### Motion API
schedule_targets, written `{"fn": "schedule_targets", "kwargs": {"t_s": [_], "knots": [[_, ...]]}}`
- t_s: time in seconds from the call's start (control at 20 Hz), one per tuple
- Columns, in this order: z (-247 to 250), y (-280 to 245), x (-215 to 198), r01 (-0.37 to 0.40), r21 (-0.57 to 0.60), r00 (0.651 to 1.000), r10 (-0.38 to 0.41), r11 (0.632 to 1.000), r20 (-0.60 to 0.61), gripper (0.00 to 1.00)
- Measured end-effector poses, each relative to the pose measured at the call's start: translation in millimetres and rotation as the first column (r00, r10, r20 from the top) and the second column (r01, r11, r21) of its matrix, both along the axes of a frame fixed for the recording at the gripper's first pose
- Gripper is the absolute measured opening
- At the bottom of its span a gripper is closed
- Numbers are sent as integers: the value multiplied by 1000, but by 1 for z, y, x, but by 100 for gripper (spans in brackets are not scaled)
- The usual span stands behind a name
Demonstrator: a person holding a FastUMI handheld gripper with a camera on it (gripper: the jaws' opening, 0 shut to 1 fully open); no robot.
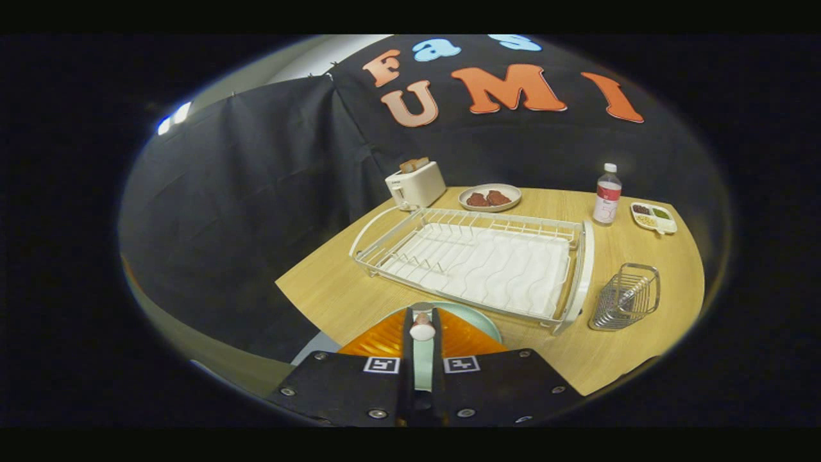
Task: Take the plate from the dish rack, then take the spoon from the basket and place it into the plate.
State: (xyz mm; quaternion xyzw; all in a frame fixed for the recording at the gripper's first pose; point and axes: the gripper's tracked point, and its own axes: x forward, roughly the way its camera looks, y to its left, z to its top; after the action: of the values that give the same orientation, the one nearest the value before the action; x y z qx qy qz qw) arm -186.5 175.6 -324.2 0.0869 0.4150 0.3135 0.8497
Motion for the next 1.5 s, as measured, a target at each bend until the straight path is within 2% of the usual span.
{"fn": "schedule_targets", "kwargs": {"t_s": [0.4, 0.65, 1.15, 1.5], "knots": [[-42, 9, -9, -28, -40, 999, 26, 999, -35, 11], [-61, 0, -17, 8, -9, 993, -9, 1000, -116, 14], [-107, -22, -41, 16, -99, 972, -39, 995, -231, 22], [-106, -35, -39, 56, -116, 968, -83, 992, -239, 29]]}}
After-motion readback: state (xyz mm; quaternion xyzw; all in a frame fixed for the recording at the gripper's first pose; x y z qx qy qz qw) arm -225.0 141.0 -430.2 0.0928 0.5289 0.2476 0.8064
